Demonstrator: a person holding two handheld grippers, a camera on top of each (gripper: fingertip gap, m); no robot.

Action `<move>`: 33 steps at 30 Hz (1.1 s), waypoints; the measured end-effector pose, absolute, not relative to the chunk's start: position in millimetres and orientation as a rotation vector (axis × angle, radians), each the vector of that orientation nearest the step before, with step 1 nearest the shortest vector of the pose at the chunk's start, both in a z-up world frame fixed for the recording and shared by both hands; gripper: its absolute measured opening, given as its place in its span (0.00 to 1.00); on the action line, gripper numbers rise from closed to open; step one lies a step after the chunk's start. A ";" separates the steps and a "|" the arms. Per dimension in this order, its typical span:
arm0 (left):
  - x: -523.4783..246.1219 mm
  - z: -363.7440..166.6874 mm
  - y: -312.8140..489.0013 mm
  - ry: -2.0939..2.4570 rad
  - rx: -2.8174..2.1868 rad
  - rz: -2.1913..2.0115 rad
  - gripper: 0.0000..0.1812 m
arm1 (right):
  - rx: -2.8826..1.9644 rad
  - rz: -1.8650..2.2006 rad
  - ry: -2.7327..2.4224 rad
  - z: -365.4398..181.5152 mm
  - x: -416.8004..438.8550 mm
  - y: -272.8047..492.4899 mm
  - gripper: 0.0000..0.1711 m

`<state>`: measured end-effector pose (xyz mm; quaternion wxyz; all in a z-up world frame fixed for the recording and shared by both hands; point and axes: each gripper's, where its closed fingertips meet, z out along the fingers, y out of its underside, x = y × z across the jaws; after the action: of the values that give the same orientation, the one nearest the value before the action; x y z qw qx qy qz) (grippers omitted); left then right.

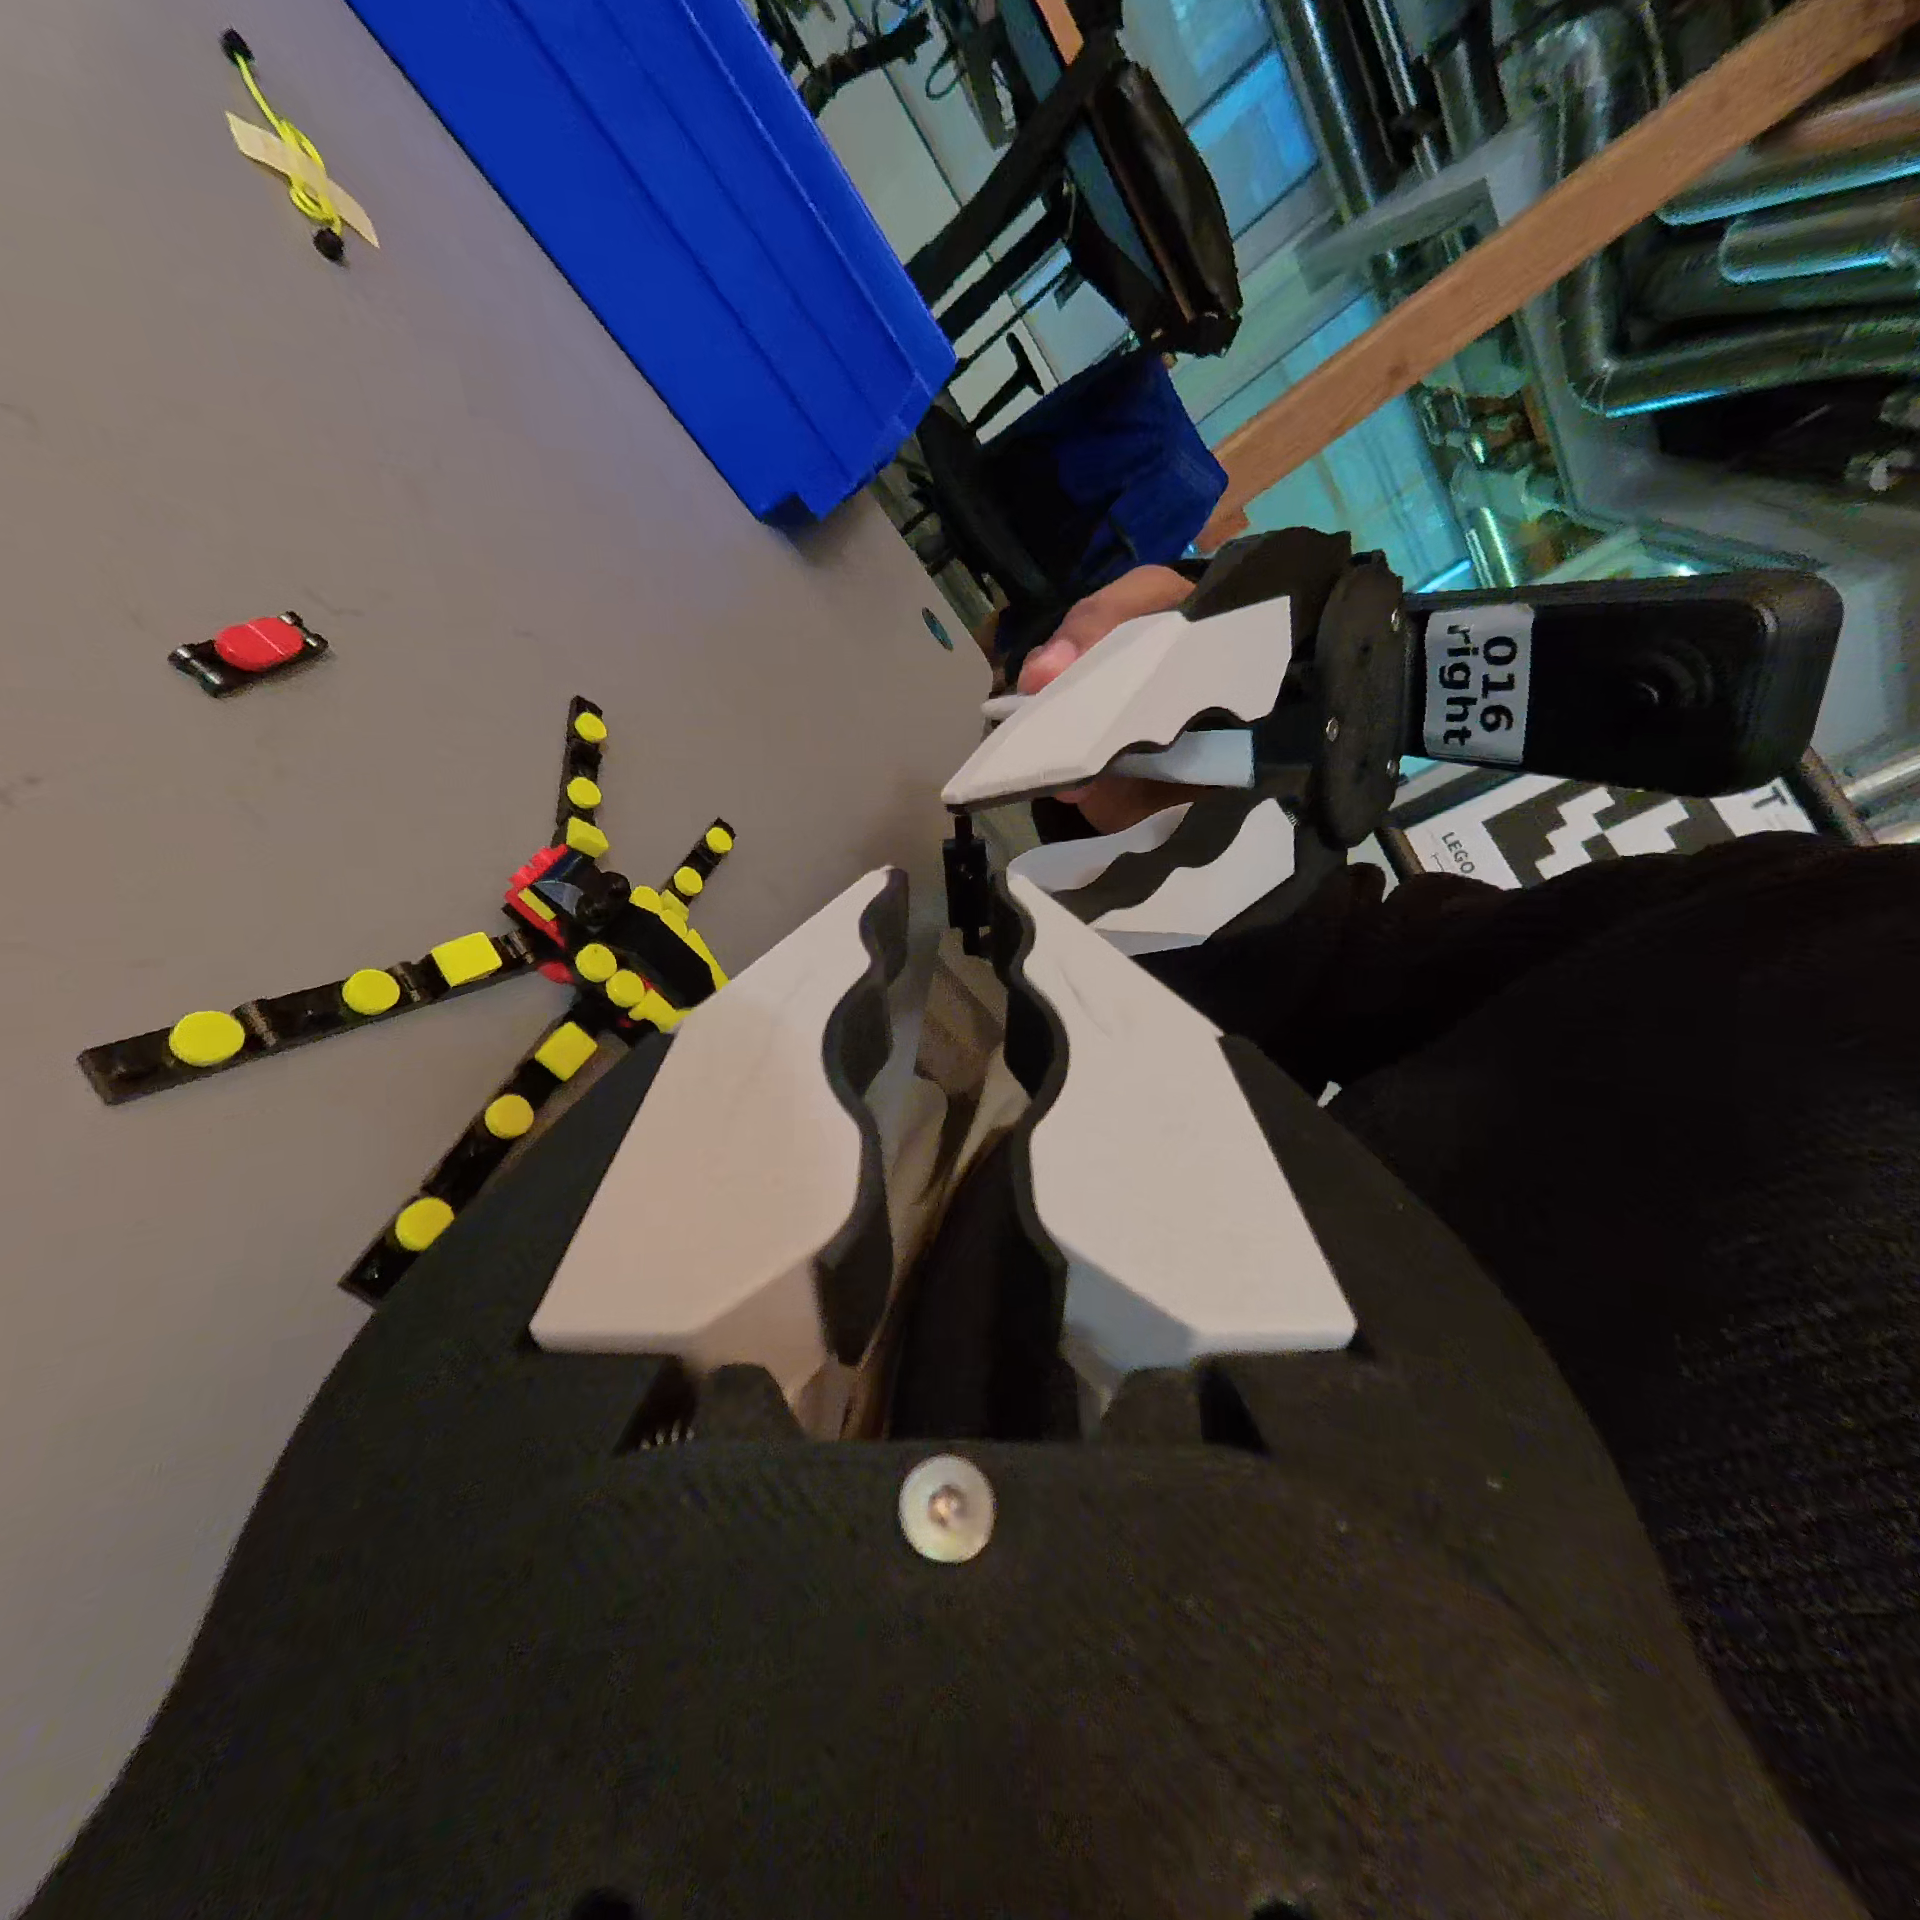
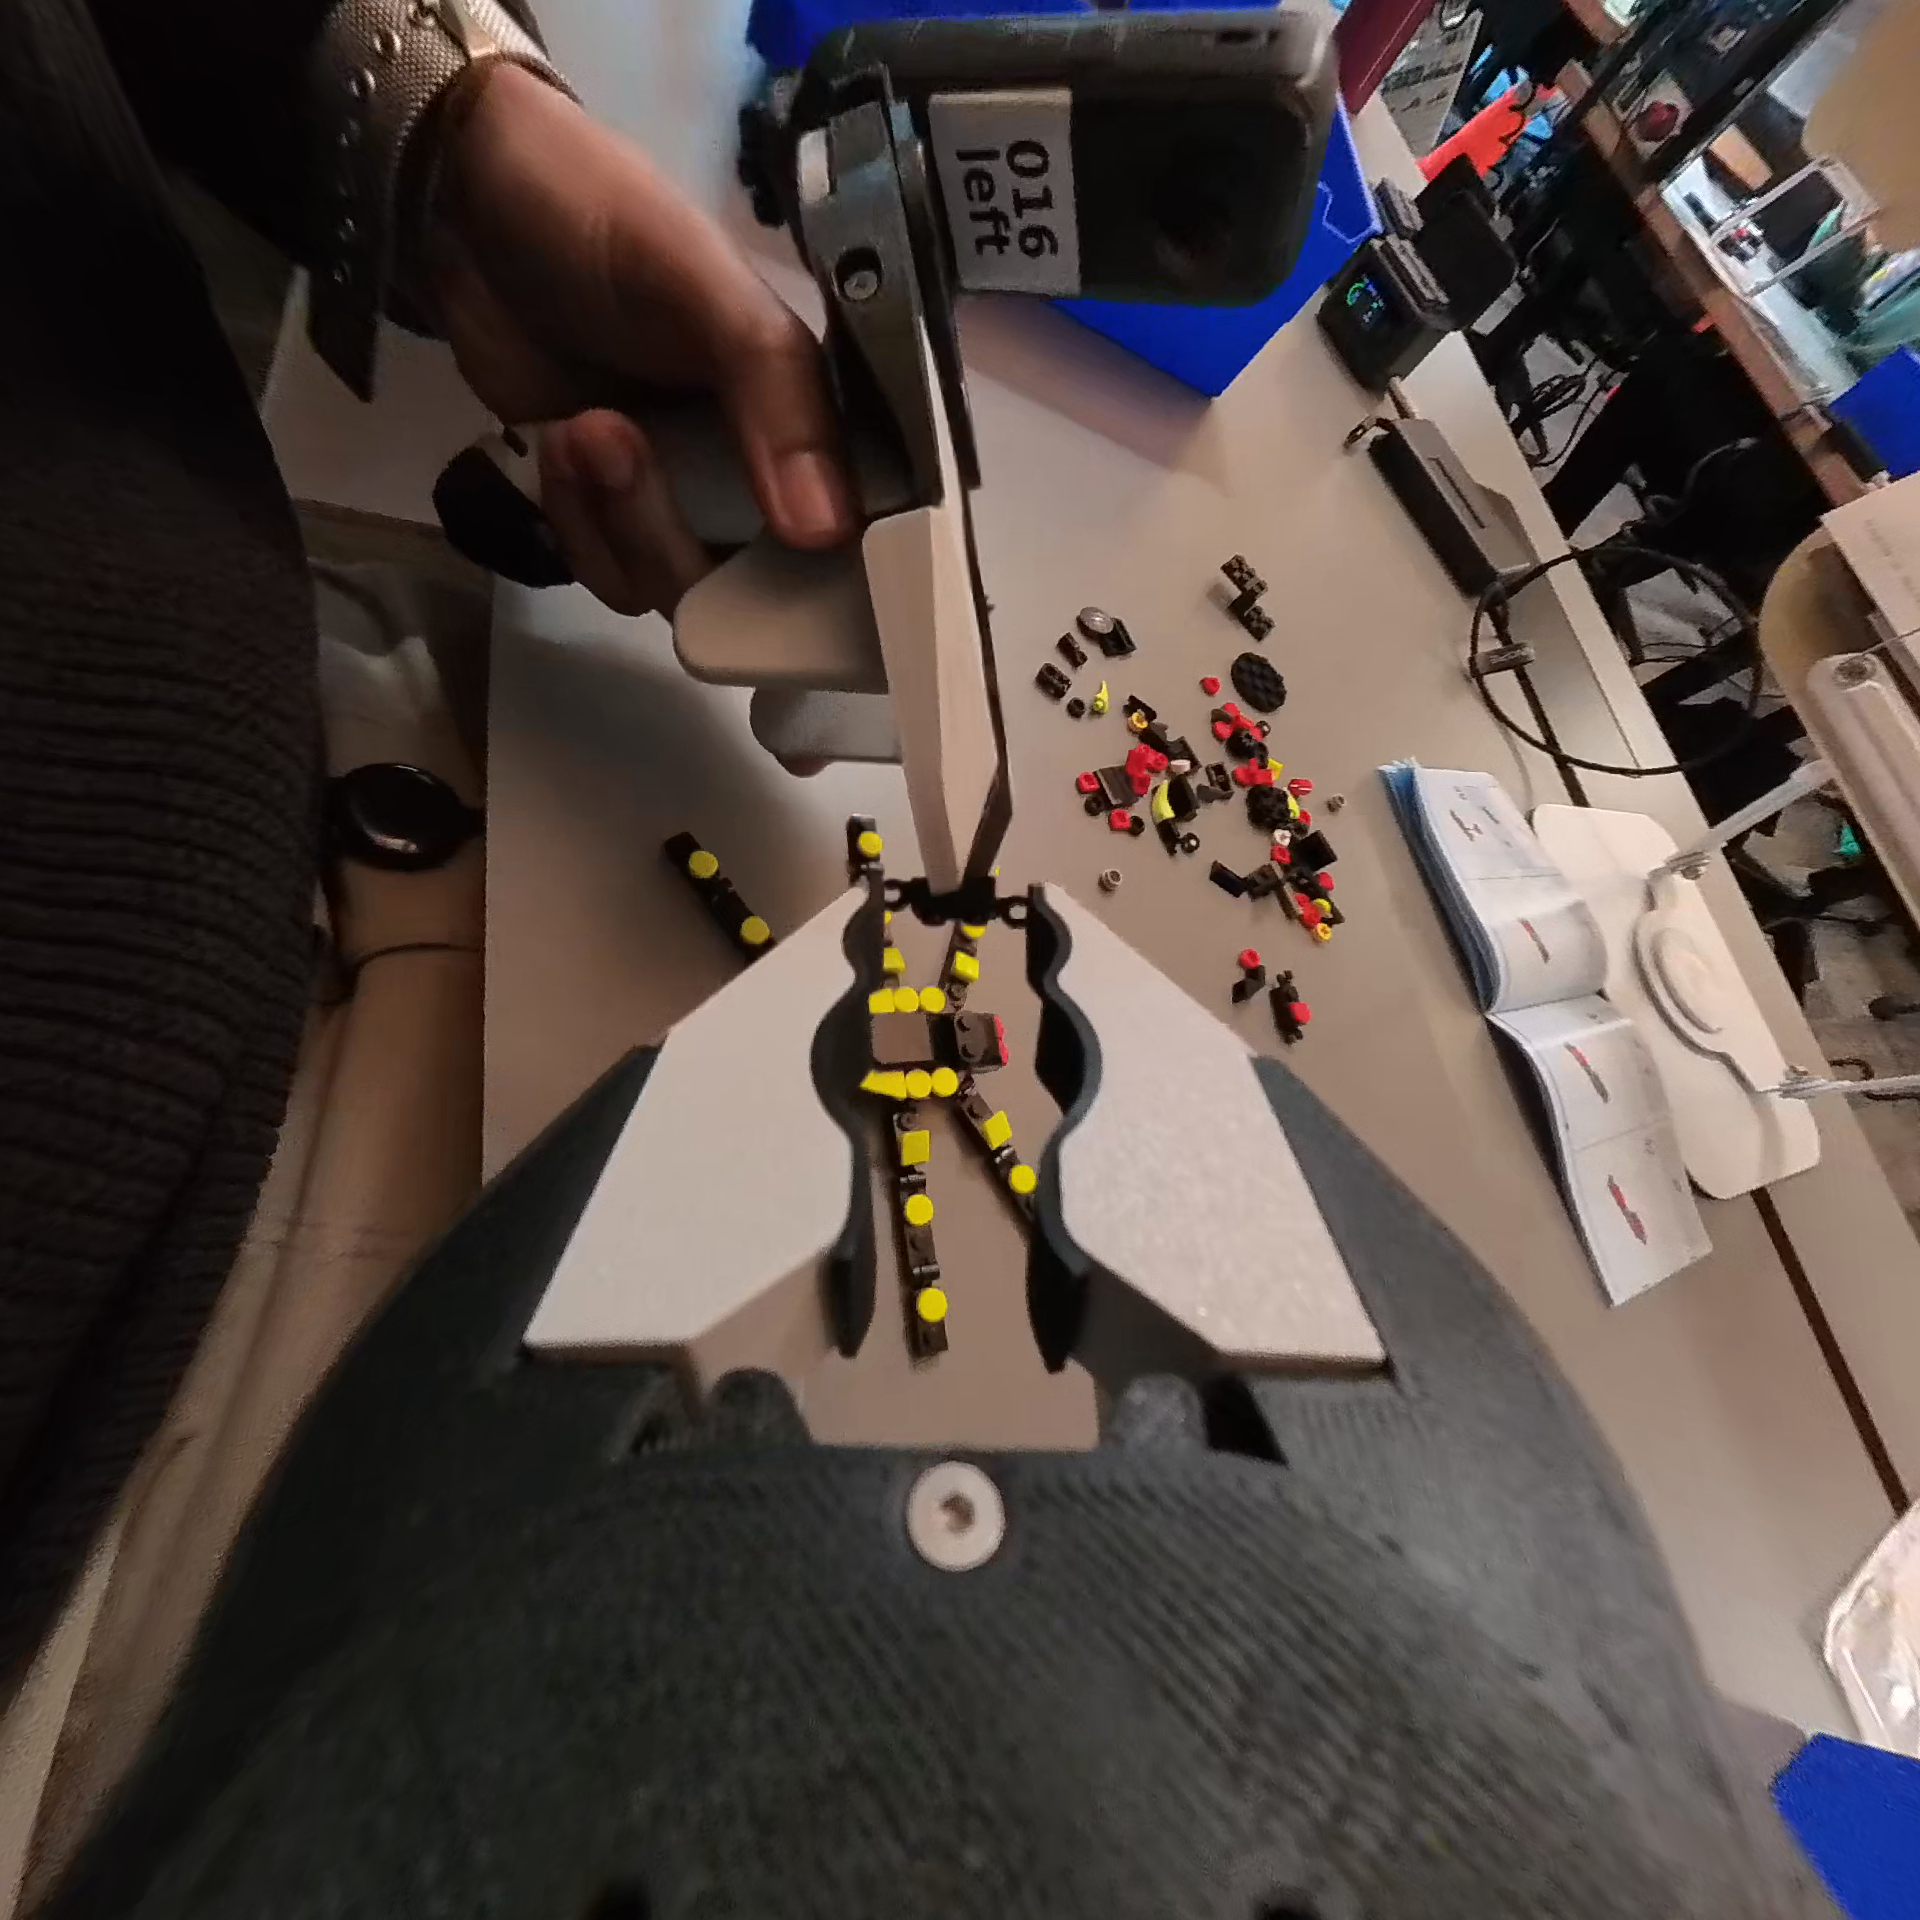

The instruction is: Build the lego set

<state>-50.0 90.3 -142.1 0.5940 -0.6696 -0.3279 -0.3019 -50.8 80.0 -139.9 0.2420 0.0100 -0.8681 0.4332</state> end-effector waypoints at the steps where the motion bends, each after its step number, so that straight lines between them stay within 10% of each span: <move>1: -50.4 -141.0 91.4 -0.759 -1.548 -0.712 0.04 | 0.026 1.173 -2.373 -141.6 -51.1 81.2 0.15; 14: -66.6 -117.0 78.6 -0.763 -1.350 -0.787 0.03 | -0.451 1.760 -2.337 -112.9 -68.9 85.4 0.33; 19: -65.3 -104.3 74.2 -0.726 -1.299 -0.755 0.02 | -0.846 2.396 -2.423 -101.1 -59.0 80.2 0.05; 25: -57.0 -105.4 77.4 -0.694 -1.359 -0.694 0.02 | -0.918 2.418 -2.426 -107.2 -62.3 73.4 0.15; 33: -55.4 -109.1 76.5 -0.690 -1.402 -0.668 0.02 | -0.890 2.478 -2.479 -108.8 -54.1 69.2 0.03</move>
<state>-55.4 76.5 -109.1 0.6601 -0.6197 -0.3050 -0.2952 -54.1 69.2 -108.8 -0.2350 -0.2392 -0.6663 0.6660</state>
